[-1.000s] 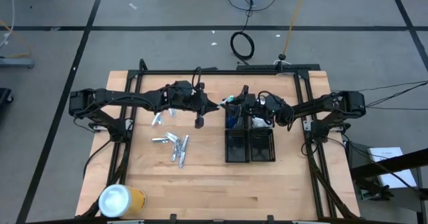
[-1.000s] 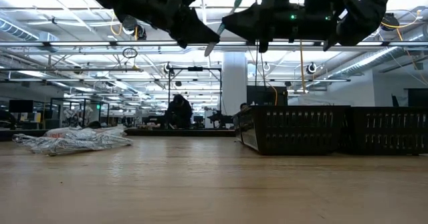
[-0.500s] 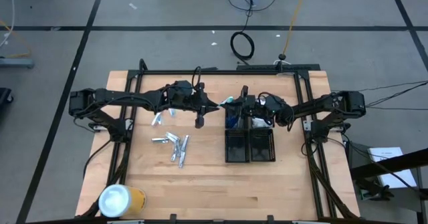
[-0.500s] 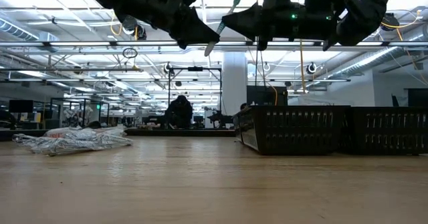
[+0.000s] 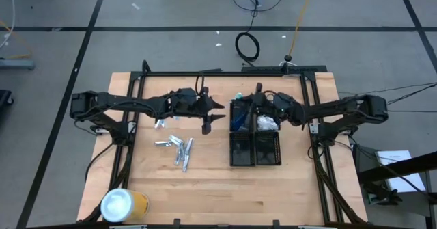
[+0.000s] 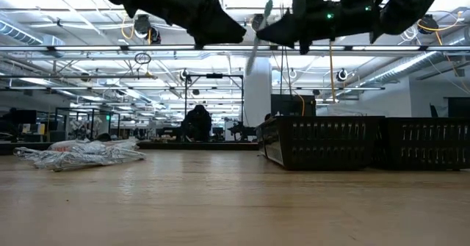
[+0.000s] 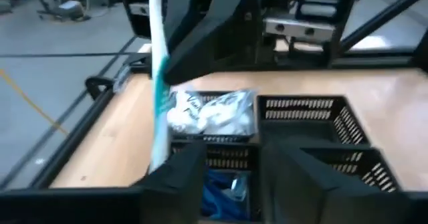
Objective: Pick & Place Travel size toiletries
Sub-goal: Put the green toothbrush into the bottom right black basket, then put the blue toothbrush into the bottom right black basket
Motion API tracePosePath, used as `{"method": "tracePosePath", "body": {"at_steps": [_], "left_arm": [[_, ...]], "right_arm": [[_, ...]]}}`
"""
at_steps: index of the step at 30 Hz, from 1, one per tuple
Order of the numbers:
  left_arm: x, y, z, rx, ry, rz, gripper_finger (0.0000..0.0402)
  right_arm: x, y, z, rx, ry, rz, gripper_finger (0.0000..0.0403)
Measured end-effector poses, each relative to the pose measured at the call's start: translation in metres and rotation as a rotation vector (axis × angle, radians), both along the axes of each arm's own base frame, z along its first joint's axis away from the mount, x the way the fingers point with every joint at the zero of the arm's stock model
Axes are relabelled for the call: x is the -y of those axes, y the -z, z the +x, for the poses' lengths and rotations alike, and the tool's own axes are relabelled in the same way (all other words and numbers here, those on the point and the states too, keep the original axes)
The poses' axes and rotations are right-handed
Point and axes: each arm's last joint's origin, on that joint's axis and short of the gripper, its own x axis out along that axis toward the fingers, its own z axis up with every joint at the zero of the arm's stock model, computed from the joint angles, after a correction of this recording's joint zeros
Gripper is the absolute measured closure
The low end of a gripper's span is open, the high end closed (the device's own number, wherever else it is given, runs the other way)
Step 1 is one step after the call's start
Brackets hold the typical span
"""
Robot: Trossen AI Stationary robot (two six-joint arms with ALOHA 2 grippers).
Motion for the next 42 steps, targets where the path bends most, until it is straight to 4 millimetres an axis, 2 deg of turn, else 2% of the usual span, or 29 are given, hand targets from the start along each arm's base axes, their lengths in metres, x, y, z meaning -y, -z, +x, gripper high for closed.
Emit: {"method": "tracePosePath", "body": {"at_steps": [3, 7, 10, 14, 17, 22, 29, 36, 42], "left_arm": [[-0.001, -0.001, -0.003, -0.030, -0.092, 0.073, 0.0190], [-0.010, -0.008, -0.015, -0.088, -0.374, 0.186, 0.0154], [-0.020, -0.006, -0.021, -0.135, -0.540, 0.216, 0.0143], [-0.033, -0.001, -0.026, -0.184, -0.608, 0.199, 0.0140], [-0.040, 0.003, -0.029, -0.209, -0.642, 0.170, 0.0144], [-0.048, 0.003, -0.031, -0.192, -0.688, 0.127, 0.0152], [-0.049, 0.003, -0.032, -0.192, -0.693, 0.128, 0.0152], [-0.049, 0.003, -0.032, -0.197, -0.690, 0.136, 0.0155], [-0.049, 0.004, -0.032, -0.198, -0.690, 0.134, 0.0156]], "right_arm": [[-0.006, -0.005, -0.014, -0.095, -0.044, 0.080, 0.0389], [-0.020, -0.007, -0.041, -0.256, -0.161, 0.280, 0.0389], [-0.037, -0.007, -0.063, -0.378, -0.247, 0.458, 0.0389], [-0.059, -0.004, -0.085, -0.520, -0.290, 0.653, 0.0389], [-0.072, -0.002, -0.094, -0.593, -0.320, 0.729, 0.0388], [-0.085, 0.008, -0.100, -0.686, -0.310, 0.761, 0.0388], [-0.085, 0.032, -0.106, -0.761, -0.251, 0.780, 0.0377], [-0.082, 0.039, -0.107, -0.764, -0.234, 0.779, 0.0335], [-0.082, 0.038, -0.107, -0.763, -0.256, 0.737, 0.0281]]}}
